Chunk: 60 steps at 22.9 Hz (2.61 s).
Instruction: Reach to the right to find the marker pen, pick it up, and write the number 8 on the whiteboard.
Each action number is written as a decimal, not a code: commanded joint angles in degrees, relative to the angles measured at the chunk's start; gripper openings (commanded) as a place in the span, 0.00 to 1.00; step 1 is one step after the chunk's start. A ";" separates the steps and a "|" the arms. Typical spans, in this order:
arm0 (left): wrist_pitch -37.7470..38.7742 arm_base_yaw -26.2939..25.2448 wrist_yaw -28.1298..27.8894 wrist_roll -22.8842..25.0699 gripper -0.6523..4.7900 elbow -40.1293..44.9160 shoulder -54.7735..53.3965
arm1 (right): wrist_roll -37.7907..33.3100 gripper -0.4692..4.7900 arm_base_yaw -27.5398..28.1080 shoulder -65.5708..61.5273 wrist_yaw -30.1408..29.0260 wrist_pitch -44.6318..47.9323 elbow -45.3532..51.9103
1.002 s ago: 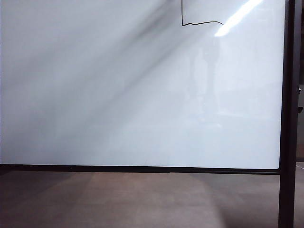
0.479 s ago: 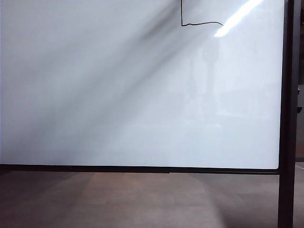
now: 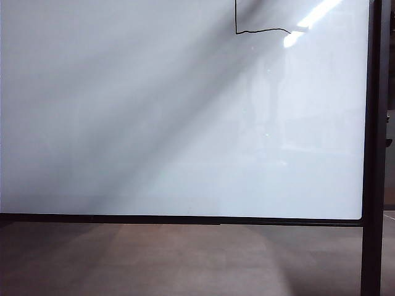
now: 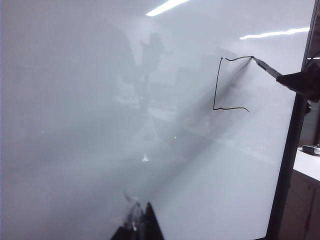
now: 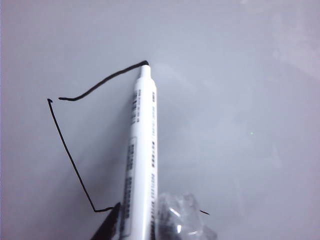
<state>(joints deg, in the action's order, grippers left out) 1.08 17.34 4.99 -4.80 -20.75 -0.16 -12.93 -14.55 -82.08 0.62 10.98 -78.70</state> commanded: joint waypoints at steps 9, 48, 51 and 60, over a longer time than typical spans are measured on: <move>-0.72 0.04 0.20 -0.13 0.11 -0.28 -0.09 | -0.39 0.08 0.09 0.26 0.72 0.28 7.10; -0.70 0.07 0.20 -0.13 0.11 -0.28 -0.09 | -3.54 0.08 -7.50 -3.43 -5.20 11.08 7.32; -0.72 0.07 0.22 -0.13 0.11 -0.28 -0.09 | -3.54 0.08 -7.50 -3.76 -4.52 11.15 7.26; -0.72 0.09 0.22 -0.13 0.11 -0.28 -0.09 | -3.56 0.08 -7.21 -4.42 -1.75 11.10 7.26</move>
<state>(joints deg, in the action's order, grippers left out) 1.10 17.47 5.02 -4.80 -20.75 -0.19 -16.47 -21.96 -86.74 -2.31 21.10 -71.11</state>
